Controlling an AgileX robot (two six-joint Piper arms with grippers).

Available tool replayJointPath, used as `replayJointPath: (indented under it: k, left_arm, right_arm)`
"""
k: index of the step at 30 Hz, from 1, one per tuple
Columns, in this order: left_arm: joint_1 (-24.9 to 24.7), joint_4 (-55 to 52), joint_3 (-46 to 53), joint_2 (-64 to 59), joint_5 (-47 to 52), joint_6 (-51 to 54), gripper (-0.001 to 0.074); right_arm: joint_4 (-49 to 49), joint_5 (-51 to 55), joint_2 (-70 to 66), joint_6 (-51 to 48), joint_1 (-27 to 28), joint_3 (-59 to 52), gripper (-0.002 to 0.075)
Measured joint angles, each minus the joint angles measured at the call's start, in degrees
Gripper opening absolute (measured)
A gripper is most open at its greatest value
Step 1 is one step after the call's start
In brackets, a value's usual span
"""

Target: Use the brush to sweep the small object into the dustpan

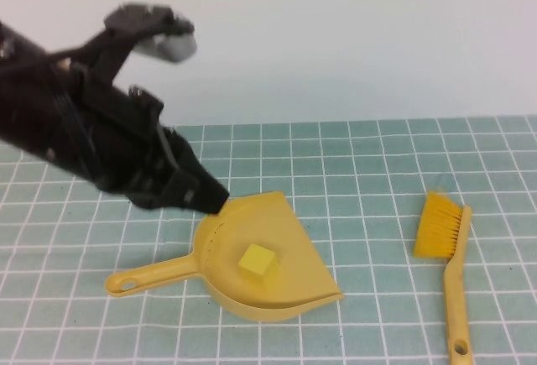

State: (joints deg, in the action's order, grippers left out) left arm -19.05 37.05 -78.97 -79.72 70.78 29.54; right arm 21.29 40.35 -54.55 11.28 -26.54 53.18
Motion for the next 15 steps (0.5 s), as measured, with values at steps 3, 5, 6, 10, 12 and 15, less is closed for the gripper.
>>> replayJointPath:
  k: [3, 5, 6, 10, 12, 15]
  left_arm:
    - [0.00, 1.08, 3.31, 1.01, -0.10, 0.15, 0.0000]
    - [0.00, 1.97, 4.94, 1.05, -0.10, 0.62, 0.0000]
    - [0.00, 2.78, 5.52, 1.05, -0.10, 1.33, -0.0001]
    - [0.00, 5.44, 6.13, 1.05, -2.46, 2.35, -0.0001]
    - [0.00, 7.07, 6.13, 1.05, -5.42, 2.36, -0.0001]
    - [0.00, 9.24, 6.13, 1.05, -9.30, 2.48, -0.0001]
  right_arm:
    - [5.40, -3.87, 5.30, 6.07, 0.00, -8.44, -0.0001]
    - [9.11, -6.87, 8.33, 11.27, 0.00, -14.20, -0.0001]
    - [11.07, -8.26, 9.44, 13.42, 0.00, -16.37, -0.0001]
    - [18.17, -10.42, 12.78, 19.96, 0.00, -24.40, -0.0001]
    - [19.45, -10.40, 13.04, 20.76, 0.00, -26.75, -0.0001]
    - [20.24, -10.67, 13.09, 21.18, 0.00, -29.32, -0.0001]
